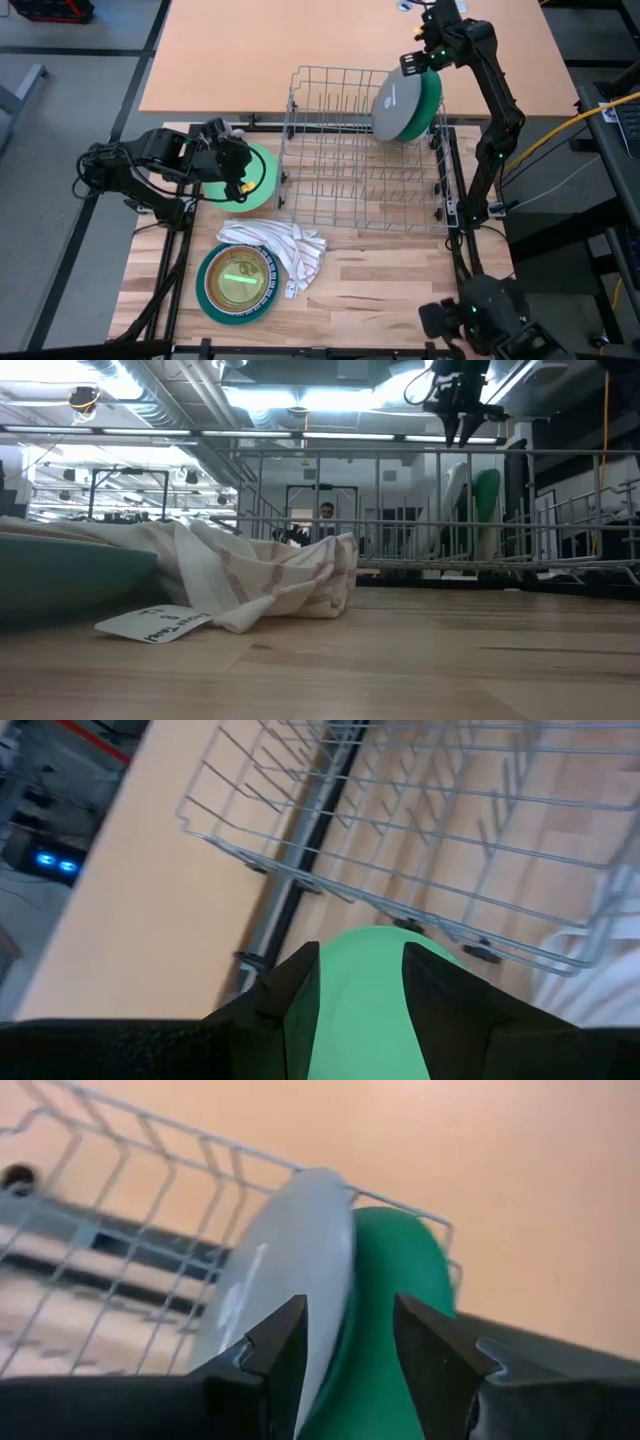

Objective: Sort dishes
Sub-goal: Put the light green plate into the dish rack

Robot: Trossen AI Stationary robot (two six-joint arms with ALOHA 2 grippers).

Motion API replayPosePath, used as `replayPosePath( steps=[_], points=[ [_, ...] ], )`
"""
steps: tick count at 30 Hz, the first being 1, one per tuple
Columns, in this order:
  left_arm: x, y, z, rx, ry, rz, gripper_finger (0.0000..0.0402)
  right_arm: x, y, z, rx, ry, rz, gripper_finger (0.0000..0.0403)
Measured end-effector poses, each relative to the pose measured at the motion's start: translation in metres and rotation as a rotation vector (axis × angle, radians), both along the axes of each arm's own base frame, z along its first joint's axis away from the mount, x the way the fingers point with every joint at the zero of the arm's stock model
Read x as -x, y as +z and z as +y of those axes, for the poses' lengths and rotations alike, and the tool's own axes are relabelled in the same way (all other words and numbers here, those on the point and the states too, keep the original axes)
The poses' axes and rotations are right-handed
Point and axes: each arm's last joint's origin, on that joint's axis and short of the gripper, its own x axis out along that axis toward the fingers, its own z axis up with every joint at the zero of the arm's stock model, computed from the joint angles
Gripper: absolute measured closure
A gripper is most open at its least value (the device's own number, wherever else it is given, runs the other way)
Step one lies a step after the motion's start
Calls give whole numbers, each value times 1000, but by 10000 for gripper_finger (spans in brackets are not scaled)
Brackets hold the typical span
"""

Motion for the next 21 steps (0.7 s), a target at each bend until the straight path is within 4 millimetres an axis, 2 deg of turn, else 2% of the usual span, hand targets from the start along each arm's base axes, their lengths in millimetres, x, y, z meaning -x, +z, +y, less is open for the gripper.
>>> replayPosePath(
  steps=[3,7,11,16,21],
  points=[
    [-1,-3,-2,65,4,-14,267,-9,4,10,-12,118,-33,249],
    [-6,-22,-5,134,26,33,267,-29,5,25,-26,287,-50,249],
    [-10,-56,-11,181,44,134,267,-56,5,47,-24,479,-34,249],
    [-10,-103,-21,211,95,261,267,-92,5,85,3,733,12,249],
    [-11,-148,-33,262,68,313,267,-117,5,122,33,933,50,249]
  ],
)
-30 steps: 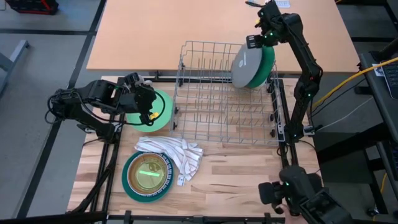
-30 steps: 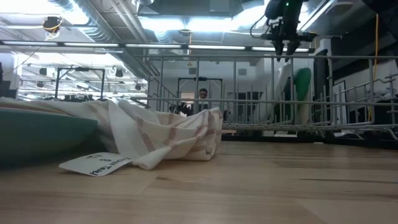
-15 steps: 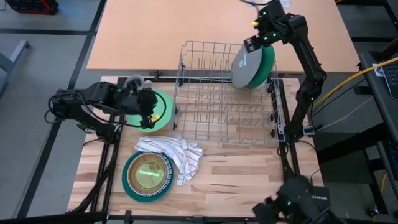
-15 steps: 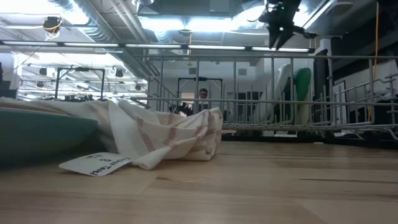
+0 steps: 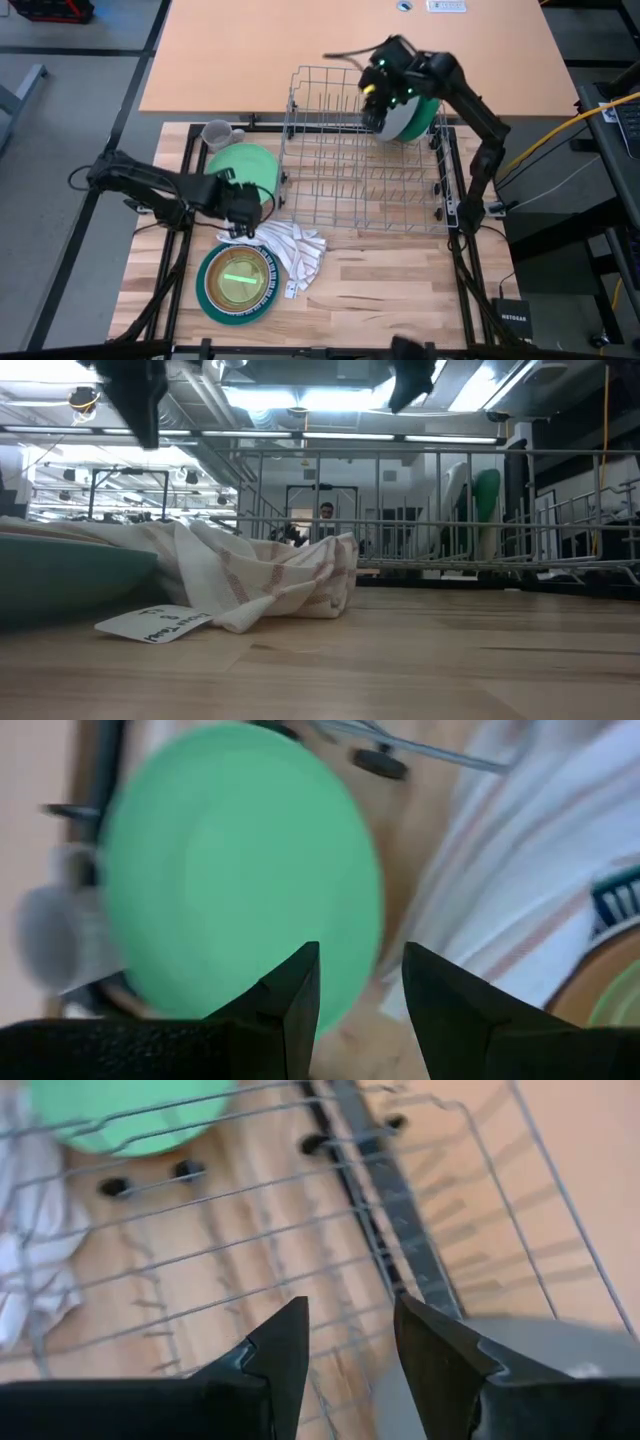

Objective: Sort dishes
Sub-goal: Put the light green plate into the dish rack

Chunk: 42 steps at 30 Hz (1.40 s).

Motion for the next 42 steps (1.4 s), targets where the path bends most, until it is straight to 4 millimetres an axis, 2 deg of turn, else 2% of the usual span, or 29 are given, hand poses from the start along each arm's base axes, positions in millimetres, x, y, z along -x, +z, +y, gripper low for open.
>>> replayPosePath(
  steps=[6,14,20,32,35,42],
  points=[
    [-2,-40,-10,42,-66,-13,267,-19,0,38,44,199,22,249],
    [5,-76,-7,37,-43,4,267,-31,0,70,73,343,32,249],
    [11,-96,0,-16,-6,-10,267,-33,0,75,73,361,32,249],
    [23,-120,10,-93,16,28,271,-32,0,74,73,358,32,249],
    [22,-120,11,-94,8,32,294,-32,0,74,72,357,32,249],
    [22,-120,11,-97,-18,44,392,-34,-2,74,69,356,36,249]
  ],
)
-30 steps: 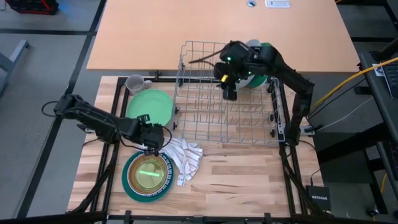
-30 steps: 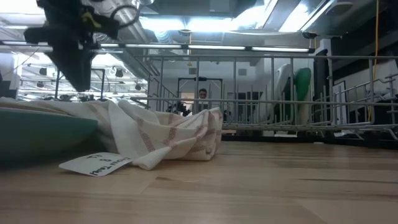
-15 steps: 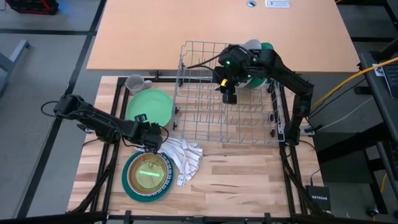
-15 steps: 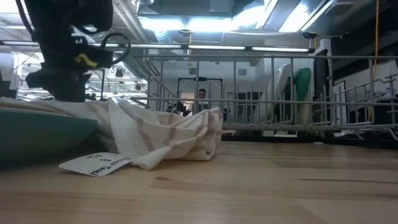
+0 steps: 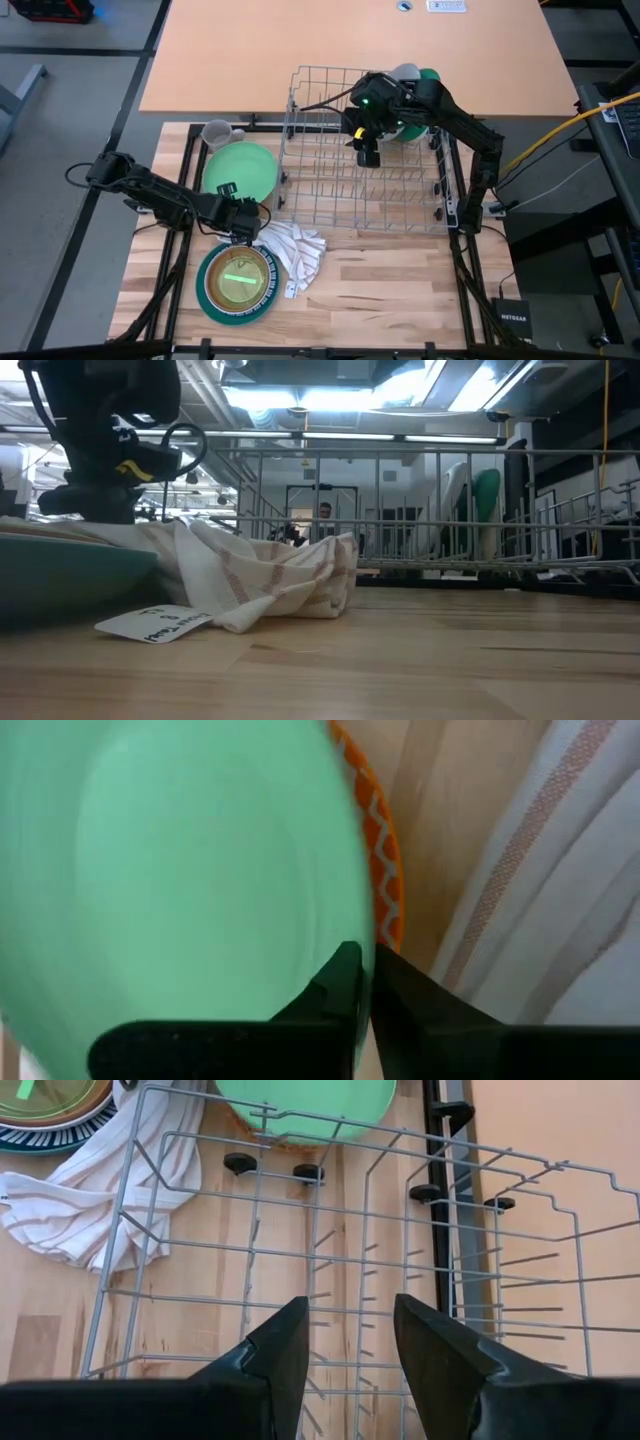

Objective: Sort dishes
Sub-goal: Put the light green plate into the dish rack

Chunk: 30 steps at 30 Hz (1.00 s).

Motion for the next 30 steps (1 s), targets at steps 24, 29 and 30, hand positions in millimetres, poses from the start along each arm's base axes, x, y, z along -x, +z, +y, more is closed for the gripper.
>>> replayPosePath(
  steps=[24,29,30],
  points=[
    [-1,138,-19,262,-119,46,399,-49,-60,-7,11,378,-102,249],
    [1,178,-26,299,-172,-54,399,-63,-66,-8,42,477,-225,249],
    [1,185,-28,305,-187,-81,400,-65,-68,-8,41,508,-248,249]
  ],
)
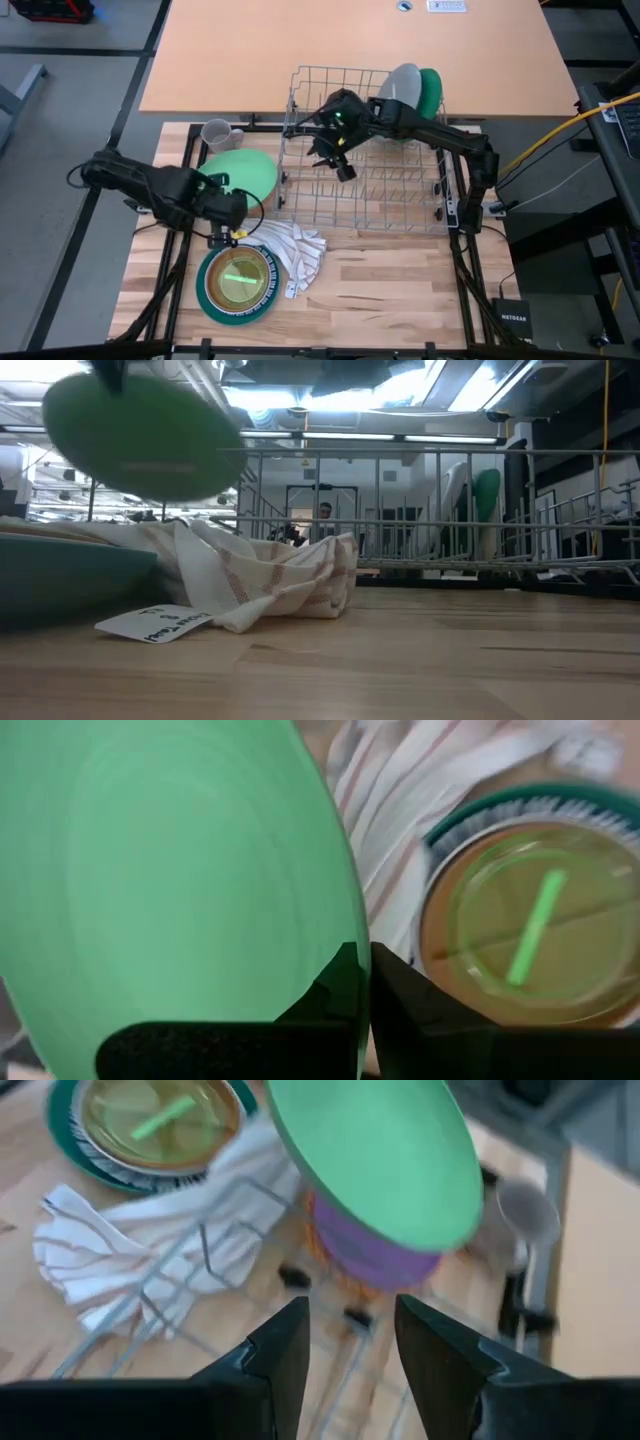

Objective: Sort dishes
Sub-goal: Put the light green plate into the dish rack

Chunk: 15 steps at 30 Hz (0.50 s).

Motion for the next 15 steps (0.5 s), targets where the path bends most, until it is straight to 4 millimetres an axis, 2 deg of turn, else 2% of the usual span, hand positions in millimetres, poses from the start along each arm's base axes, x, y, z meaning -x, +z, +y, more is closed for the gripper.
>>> replayPosePath(
  steps=[6,10,15],
  points=[
    [3,30,-4,29,-57,-109,400,-11,-4,2,-63,155,-138,249],
    [3,40,-4,31,-93,-150,400,-14,-4,7,-114,244,-189,249],
    [-3,45,-6,12,-200,-211,401,-20,-5,27,-121,329,-218,249]
  ],
)
